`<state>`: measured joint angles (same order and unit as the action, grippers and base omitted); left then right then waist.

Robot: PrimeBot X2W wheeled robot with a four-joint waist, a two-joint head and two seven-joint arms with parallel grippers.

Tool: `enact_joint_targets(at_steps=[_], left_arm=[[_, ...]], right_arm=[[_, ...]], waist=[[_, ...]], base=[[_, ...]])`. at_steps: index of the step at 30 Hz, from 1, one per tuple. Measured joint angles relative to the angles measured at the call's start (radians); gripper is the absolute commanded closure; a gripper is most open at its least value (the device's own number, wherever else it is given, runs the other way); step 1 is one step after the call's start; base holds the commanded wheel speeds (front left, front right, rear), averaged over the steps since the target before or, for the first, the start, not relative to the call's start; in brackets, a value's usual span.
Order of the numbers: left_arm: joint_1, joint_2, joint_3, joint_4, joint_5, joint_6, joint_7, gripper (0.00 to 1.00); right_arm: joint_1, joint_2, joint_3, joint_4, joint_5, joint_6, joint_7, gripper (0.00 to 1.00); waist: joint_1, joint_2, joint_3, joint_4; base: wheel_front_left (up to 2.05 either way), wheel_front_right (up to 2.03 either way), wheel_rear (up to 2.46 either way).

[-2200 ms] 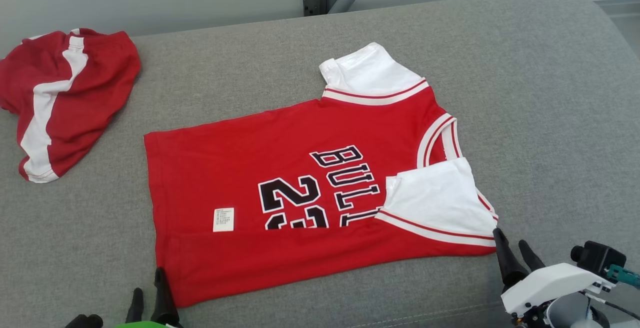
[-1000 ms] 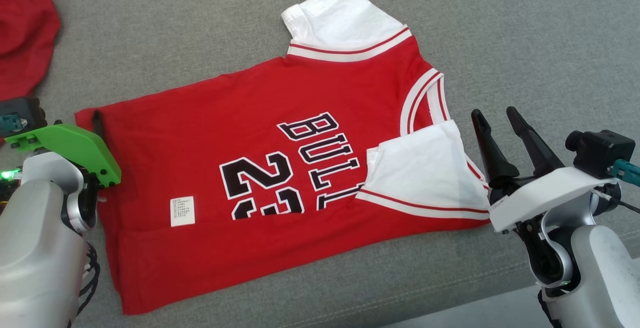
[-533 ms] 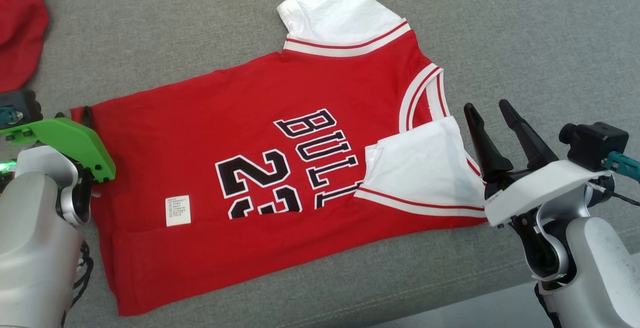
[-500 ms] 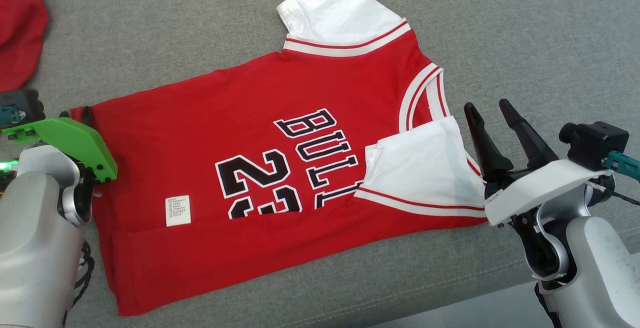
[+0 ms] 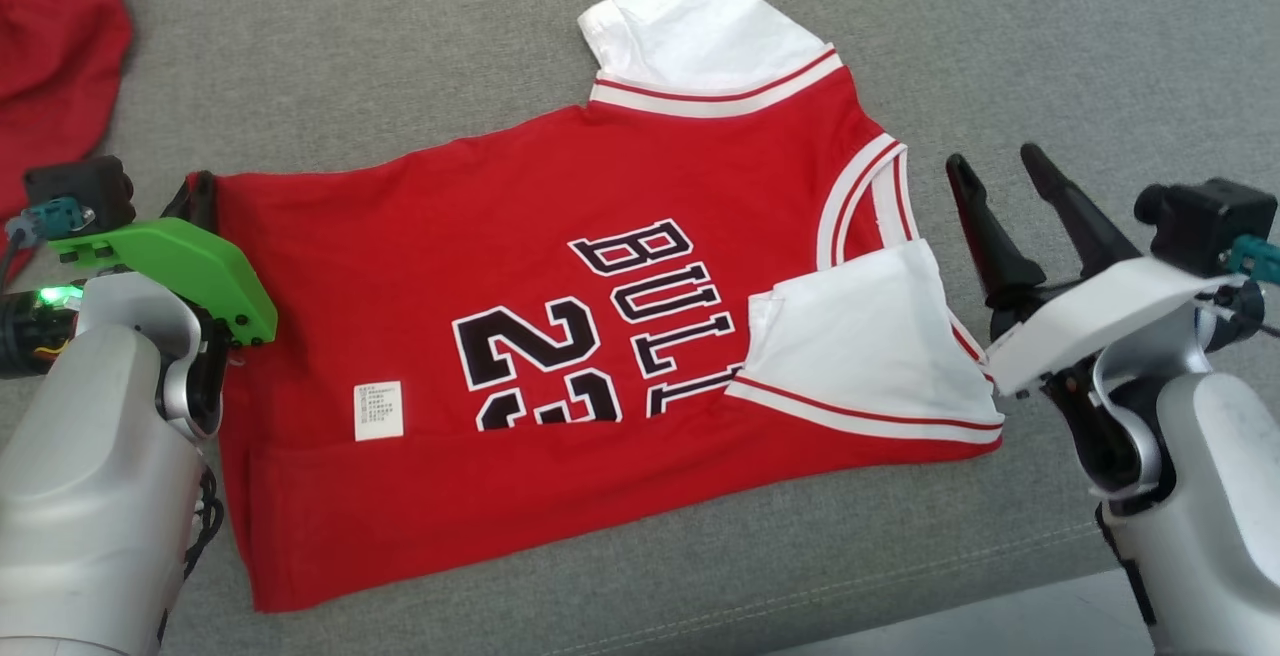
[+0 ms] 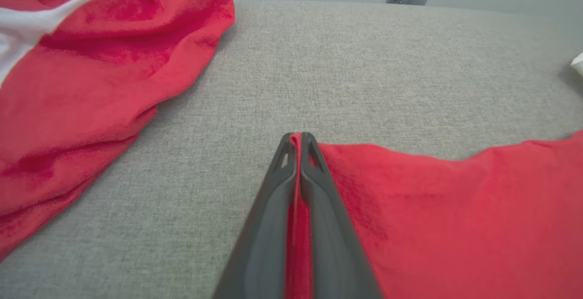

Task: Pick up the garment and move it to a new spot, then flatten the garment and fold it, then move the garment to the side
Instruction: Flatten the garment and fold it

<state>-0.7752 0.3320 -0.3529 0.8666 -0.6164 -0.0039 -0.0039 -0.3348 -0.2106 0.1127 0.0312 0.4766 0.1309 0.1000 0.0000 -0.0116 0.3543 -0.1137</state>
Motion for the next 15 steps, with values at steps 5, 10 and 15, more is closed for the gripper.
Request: enact_joint_targets(at_steps=[5, 10, 15], left_arm=[[0.032, -0.024, 0.006, -0.081, -0.005, 0.004, -0.074, 1.0], [0.061, -0.051, -0.007, -0.171, -0.006, 0.015, -0.1, 1.0], [0.063, -0.073, -0.012, -0.236, -0.006, 0.035, -0.112, 1.0]], right_arm=[[-0.154, -0.04, 0.006, 0.06, -0.034, 0.0, 0.066, 0.0], [-0.357, -0.074, 0.044, 0.184, -0.054, 0.0, 0.15, 0.0], [-0.566, -0.093, 0.076, 0.366, -0.076, 0.0, 0.219, 0.0]], waist=[[0.0, 0.0, -0.001, 0.038], [0.0, 0.0, 0.014, 0.086], [0.0001, 0.0, 0.048, 0.133]], base=[[0.0, 0.0, 0.0], [0.0, 0.0, 0.0], [0.0, 0.0, 0.0]])
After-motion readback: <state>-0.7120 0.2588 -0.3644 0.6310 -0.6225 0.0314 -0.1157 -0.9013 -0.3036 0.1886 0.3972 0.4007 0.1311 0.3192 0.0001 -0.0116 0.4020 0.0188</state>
